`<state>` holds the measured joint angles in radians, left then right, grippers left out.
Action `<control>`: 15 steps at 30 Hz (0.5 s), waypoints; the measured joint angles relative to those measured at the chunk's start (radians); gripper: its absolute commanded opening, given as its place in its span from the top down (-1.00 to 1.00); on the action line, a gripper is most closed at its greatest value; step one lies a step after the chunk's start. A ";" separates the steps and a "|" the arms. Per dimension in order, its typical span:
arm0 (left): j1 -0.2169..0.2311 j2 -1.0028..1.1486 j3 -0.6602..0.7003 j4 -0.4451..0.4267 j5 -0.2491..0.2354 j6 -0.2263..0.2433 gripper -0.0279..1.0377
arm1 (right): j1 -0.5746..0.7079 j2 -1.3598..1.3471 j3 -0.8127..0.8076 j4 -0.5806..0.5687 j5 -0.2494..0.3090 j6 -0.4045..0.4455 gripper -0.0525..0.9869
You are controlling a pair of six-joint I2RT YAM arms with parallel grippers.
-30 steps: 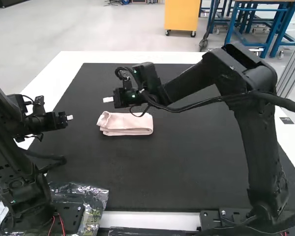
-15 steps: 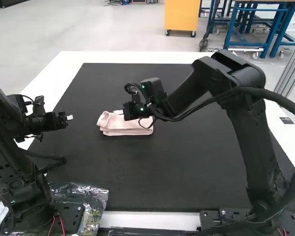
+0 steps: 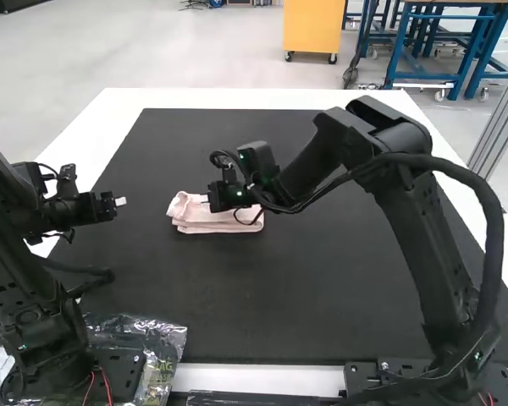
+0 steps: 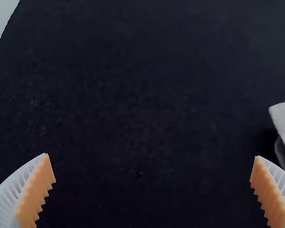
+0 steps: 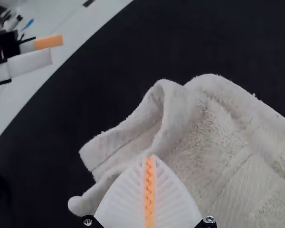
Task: Fold the towel.
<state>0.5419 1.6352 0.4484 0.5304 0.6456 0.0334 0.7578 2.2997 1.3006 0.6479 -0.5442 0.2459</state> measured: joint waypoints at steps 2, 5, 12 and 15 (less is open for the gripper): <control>0.000 0.000 0.000 0.000 0.003 0.000 -0.87 | 0.000 0.016 0.016 0.002 -0.003 0.000 0.95; 0.000 0.000 0.000 0.000 0.008 0.000 -0.87 | 0.000 0.045 0.035 0.006 -0.008 0.000 0.95; 0.000 0.000 0.000 0.003 0.015 0.000 -0.87 | 0.000 0.120 0.069 0.011 -0.014 -0.002 0.95; 0.000 0.000 -0.002 0.006 0.019 0.000 -0.87 | 0.001 0.144 0.080 0.020 -0.015 -0.007 0.95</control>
<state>0.5423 1.6352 0.4469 0.5362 0.6647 0.0338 0.7586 2.4435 1.3804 0.6682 -0.5591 0.2386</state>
